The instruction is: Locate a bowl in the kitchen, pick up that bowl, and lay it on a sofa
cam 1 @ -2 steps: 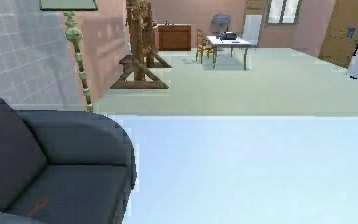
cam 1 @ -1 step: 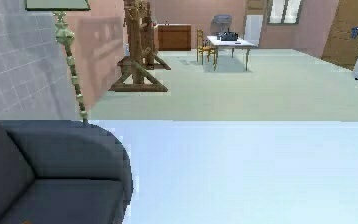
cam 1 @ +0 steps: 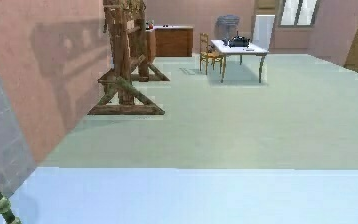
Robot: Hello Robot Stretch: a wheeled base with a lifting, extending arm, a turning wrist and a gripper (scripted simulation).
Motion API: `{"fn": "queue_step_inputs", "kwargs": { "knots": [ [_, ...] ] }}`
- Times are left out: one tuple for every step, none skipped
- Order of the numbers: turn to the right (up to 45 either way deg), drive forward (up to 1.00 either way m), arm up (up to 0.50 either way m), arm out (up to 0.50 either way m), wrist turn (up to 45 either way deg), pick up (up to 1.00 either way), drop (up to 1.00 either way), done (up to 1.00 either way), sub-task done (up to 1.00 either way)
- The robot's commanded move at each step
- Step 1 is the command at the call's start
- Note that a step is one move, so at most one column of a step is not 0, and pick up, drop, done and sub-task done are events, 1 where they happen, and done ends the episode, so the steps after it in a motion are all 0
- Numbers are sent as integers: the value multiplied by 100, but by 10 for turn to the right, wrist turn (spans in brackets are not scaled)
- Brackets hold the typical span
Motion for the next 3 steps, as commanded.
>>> {"fn": "queue_step_inputs", "kwargs": {
  "knots": [
    [0,100,0,0,0,0,0,0,0],
    [30,0,0,0,0,0,0,0,0],
    [90,0,0,0,0,0,0,0,0]
  ]
}}
